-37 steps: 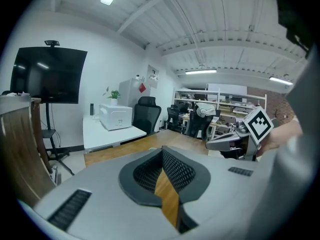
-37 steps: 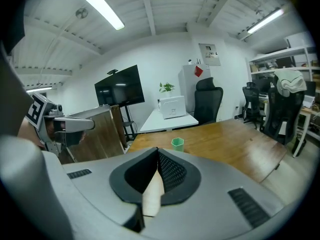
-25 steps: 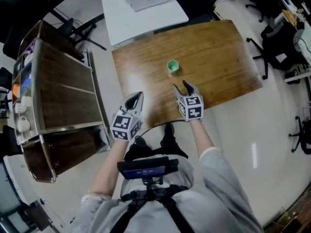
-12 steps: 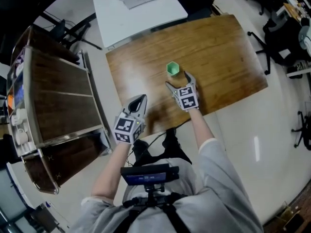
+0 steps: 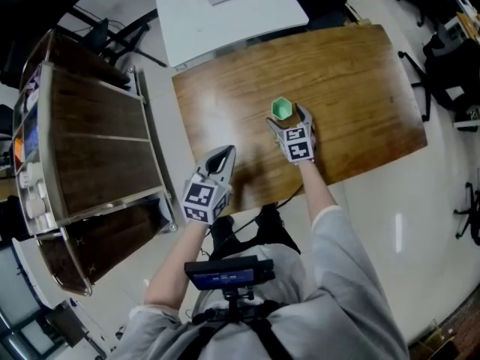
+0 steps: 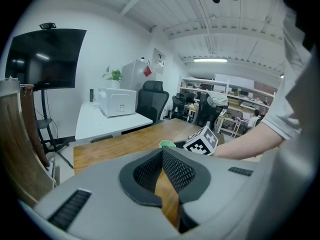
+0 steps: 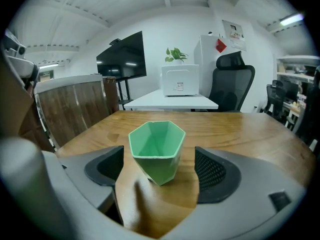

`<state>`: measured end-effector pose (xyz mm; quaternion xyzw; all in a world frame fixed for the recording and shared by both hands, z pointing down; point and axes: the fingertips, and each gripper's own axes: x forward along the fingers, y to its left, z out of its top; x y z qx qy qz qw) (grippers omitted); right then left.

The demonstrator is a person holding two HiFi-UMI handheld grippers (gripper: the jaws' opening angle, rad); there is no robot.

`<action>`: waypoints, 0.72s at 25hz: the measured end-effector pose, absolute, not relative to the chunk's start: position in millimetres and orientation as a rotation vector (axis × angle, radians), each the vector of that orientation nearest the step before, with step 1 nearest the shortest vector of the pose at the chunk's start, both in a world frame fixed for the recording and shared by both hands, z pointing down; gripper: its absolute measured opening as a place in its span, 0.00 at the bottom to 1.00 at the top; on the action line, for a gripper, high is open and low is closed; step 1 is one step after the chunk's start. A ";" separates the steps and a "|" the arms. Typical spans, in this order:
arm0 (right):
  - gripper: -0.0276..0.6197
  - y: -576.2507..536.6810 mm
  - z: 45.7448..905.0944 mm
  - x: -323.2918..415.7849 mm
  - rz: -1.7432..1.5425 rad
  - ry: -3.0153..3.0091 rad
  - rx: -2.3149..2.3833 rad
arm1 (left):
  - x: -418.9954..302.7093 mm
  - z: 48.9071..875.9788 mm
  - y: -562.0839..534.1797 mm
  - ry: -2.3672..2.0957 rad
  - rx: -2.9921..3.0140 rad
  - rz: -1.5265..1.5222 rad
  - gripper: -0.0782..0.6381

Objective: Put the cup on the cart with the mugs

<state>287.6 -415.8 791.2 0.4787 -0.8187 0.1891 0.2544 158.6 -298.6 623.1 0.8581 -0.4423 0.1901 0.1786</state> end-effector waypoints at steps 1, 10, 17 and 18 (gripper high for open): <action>0.71 -416.8 792.3 287.5 0.513 -2.225 1.301 | 158.0 623.7 -299.9 -1.257 2.428 0.539 0.12; 0.53 -424.3 783.9 293.3 0.491 -2.229 1.360 | 154.1 627.6 -307.8 -1.254 2.408 0.536 0.12; 0.52 -424.7 777.2 296.4 0.455 -2.251 1.367 | 152.2 629.7 -306.7 -1.271 2.401 0.527 0.12; 0.52 -425.0 774.2 296.2 0.452 -2.252 1.369 | 151.0 629.7 -306.4 -1.275 2.402 0.526 0.12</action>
